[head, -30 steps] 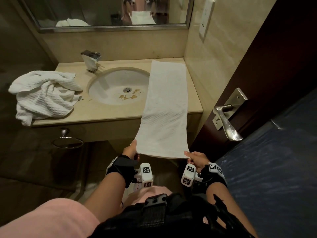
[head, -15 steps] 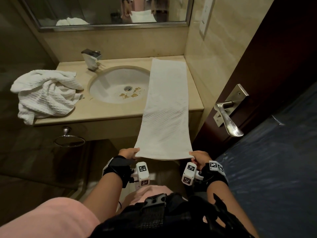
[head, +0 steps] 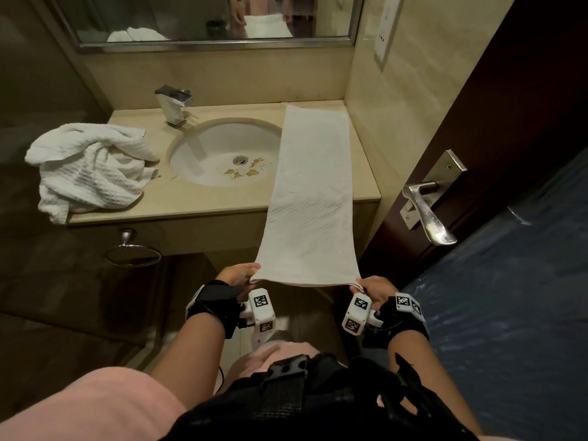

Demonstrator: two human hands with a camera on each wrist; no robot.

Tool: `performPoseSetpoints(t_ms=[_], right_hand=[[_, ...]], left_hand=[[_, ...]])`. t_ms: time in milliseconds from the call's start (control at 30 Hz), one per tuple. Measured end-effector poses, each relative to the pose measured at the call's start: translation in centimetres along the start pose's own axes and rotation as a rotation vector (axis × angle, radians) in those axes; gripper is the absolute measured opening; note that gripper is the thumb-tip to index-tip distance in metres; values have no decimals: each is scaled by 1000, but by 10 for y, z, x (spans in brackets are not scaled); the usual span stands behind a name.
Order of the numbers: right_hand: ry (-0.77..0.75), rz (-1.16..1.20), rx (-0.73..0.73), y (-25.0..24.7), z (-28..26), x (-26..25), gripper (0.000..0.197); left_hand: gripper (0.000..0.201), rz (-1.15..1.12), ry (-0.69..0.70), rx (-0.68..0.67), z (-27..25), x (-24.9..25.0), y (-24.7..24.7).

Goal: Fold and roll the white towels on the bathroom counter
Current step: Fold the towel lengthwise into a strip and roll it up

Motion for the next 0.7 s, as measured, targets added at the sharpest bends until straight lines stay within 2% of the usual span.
performPoseSetpoints(t_ms=[67,133,333,467,567,700], right_hand=[[-46,-33,24,-2,0,1,22],[-103,0,39,-2,1,2,11],[-186,35,48,-1,-5,0,19],[-226,84,46,-3,-6,-2,23],[-260,87,-4,-3,-8,-3,25],[-275,99,-36,-5,-11,-4,23]], left_hand=[[27,-18,-52,-2,-6,3,-4],[28,-68,-102,14,-8,5,-5],[39,-331,-111,-11,-13,6,2],[44,-173,-101,-75,-22,12,-1],[42,6,-25,-75,-26,12,-2],[32,-23,34,-90,-25,11,-5]])
Point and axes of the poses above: each hand's wrist, its own z-axis towards the middle knuckle, its own y-axis out of the palm, x = y × z, the point moved 1 cm from there along z, towards the middle knuckle, and after that the axes turned 13 degrees about -z, right-handed, at the moved point
